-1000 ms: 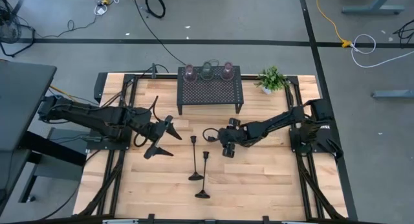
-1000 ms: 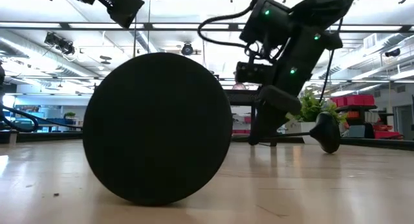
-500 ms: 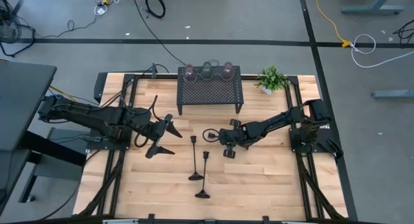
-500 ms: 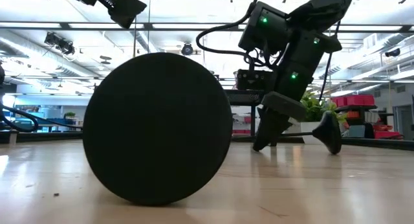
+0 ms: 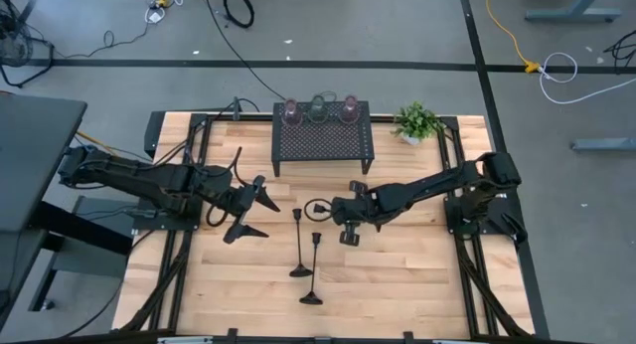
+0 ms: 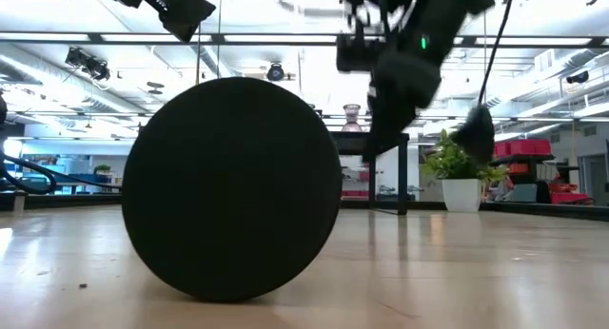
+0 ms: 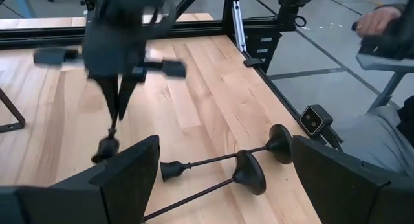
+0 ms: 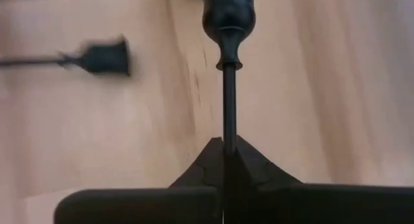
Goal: Pick & Place candle stick holders
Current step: Put the top right black candle holder on the shelf
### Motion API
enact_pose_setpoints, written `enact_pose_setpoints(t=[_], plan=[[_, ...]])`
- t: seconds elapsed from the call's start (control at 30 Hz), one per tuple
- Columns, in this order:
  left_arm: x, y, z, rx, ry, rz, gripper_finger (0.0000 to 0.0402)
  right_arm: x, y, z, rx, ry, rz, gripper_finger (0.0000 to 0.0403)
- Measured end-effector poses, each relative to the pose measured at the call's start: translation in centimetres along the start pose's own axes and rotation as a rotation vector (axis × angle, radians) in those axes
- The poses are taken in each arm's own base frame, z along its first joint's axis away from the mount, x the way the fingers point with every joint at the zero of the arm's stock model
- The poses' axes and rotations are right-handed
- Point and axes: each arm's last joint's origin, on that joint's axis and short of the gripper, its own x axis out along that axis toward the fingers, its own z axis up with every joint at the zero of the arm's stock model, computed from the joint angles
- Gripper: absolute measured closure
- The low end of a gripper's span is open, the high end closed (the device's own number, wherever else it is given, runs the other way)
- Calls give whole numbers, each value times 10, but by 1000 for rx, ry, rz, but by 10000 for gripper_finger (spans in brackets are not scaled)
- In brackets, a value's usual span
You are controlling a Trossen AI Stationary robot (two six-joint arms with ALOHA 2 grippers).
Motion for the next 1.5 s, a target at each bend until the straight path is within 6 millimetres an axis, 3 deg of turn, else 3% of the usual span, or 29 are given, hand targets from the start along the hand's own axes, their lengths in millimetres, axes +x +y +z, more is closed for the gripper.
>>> enact_pose_setpoints(t=[0.23,0.5,0.73,1.03,1.3,1.5], plan=[[0,0,0,0,-3,0,51,-47,-8,30,6,-124,-123,399],[0,0,1,1,-7,0,51,-92,-24,64,66,-490,-222,401],[0,0,1,1,-7,0,51,-113,-41,87,63,-746,-292,401],[0,0,1,-6,-6,0,51,-99,-69,89,87,-963,-247,401],[0,0,1,-7,-6,0,51,-86,-102,75,93,-1205,-166,401],[0,0,1,-7,-6,0,51,-72,-133,55,103,-1310,-130,401]])
